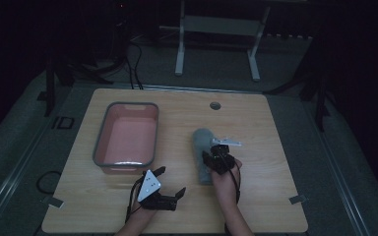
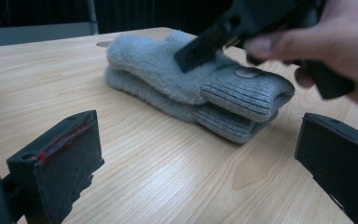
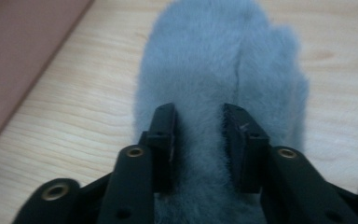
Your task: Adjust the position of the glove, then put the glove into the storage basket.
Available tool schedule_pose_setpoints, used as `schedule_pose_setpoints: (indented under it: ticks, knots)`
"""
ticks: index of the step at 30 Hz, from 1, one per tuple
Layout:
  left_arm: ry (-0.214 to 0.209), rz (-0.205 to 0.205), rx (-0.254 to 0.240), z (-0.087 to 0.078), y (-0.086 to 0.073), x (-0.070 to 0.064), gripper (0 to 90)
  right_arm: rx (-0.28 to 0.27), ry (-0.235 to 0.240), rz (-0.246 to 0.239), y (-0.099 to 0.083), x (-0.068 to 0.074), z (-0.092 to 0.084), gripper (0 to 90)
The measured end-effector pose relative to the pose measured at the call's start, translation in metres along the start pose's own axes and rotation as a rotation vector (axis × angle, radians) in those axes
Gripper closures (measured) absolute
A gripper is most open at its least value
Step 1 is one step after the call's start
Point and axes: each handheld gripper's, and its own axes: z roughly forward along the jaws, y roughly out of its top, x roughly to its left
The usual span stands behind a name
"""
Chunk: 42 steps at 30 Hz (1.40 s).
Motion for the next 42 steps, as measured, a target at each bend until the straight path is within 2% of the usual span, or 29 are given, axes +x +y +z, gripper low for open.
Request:
schedule_pose_setpoints:
  ticks: [3,6,9,11,14,15,16,18,19,21,22,24,26,28,29,31,34,35,37,38,39,40,41,42]
  knots:
    - [-0.001,-0.005,0.003,0.0,0.0,0.001,0.8,-0.027,0.005,-0.038,0.008,-0.006,-0.01,50.6]
    - [0.001,-0.009,0.004,0.0,0.0,0.001,0.9,-0.026,0.007,-0.051,0.014,-0.018,-0.015,42.8]
    - [0.004,-0.01,0.006,0.0,0.0,0.001,0.8,-0.02,0.002,-0.065,0.017,-0.028,-0.019,38.7]
    - [0.006,-0.014,0.007,0.001,0.0,0.001,0.8,-0.031,0.021,-0.066,0.018,-0.036,-0.023,34.6]
    - [0.006,-0.026,0.01,0.001,0.001,0.002,0.8,-0.031,0.037,-0.109,0.017,-0.044,-0.029,22.8]
    - [0.006,-0.028,0.012,0.001,0.001,0.003,0.9,-0.026,0.066,-0.121,0.016,-0.048,-0.031,18.2]
    - [0.006,-0.03,0.016,0.001,0.001,0.003,0.9,-0.014,0.087,-0.139,0.015,-0.05,-0.033,16.6]
    - [0.007,-0.031,0.027,0.003,0.001,0.003,0.8,-0.013,0.085,-0.15,0.013,-0.053,-0.035,16.6]
    - [0.009,-0.028,0.051,0.005,0.003,0.003,0.8,0.005,0.106,-0.187,0.011,-0.059,-0.039,13.7]
    - [0.008,-0.025,0.079,0.009,0.006,0.002,0.8,0.006,0.108,-0.198,0.009,-0.063,-0.043,14.6]
    - [0.01,-0.025,0.087,0.01,0.009,0.002,0.8,0.006,0.125,-0.207,0.008,-0.065,-0.045,14.1]
    - [0.003,-0.039,0.085,0.013,0.018,0.0,0.8,0.013,0.135,-0.202,0.006,-0.07,-0.049,14.4]
    - [-0.006,-0.044,0.089,0.019,0.029,-0.001,0.9,0.015,0.194,-0.187,0.004,-0.073,-0.052,13.7]
    - [-0.014,-0.061,0.106,0.027,0.041,-0.001,0.8,0.046,0.245,-0.17,0.004,-0.074,-0.053,15.3]
    - [-0.01,-0.071,0.11,0.032,0.047,-0.001,0.8,0.049,0.239,-0.159,0.005,-0.074,-0.051,20.4]
    - [-0.015,-0.087,0.133,0.043,0.058,0.001,0.8,0.042,0.191,-0.158,0.007,-0.075,-0.048,29.8]
    - [-0.017,-0.111,0.194,0.063,0.069,0.007,0.8,0.032,0.177,-0.1,0.012,-0.078,-0.038,45.7]
    - [-0.029,-0.129,0.204,0.07,0.071,0.011,0.9,0.022,0.167,-0.077,0.014,-0.078,-0.033,45.7]
    - [-0.016,-0.145,0.237,0.083,0.073,0.017,0.9,0.034,0.18,-0.063,0.016,-0.076,-0.022,45.7]
    - [-0.019,-0.151,0.247,0.088,0.073,0.02,0.9,0.033,0.188,-0.06,0.015,-0.074,-0.017,45.6]
    - [-0.004,-0.17,0.268,0.094,0.073,0.024,0.9,0.043,0.196,-0.062,0.015,-0.072,-0.012,44.7]
    - [-0.006,-0.186,0.275,0.099,0.072,0.028,1.8,0.05,0.187,-0.071,0.014,-0.069,-0.007,44.3]
    - [0.008,-0.194,0.276,0.103,0.07,0.03,8.2,0.059,0.164,-0.085,0.013,-0.068,-0.001,43.6]
    - [0.014,-0.204,0.287,0.108,0.069,0.032,12.5,0.072,0.17,-0.086,0.011,-0.068,0.003,41.5]
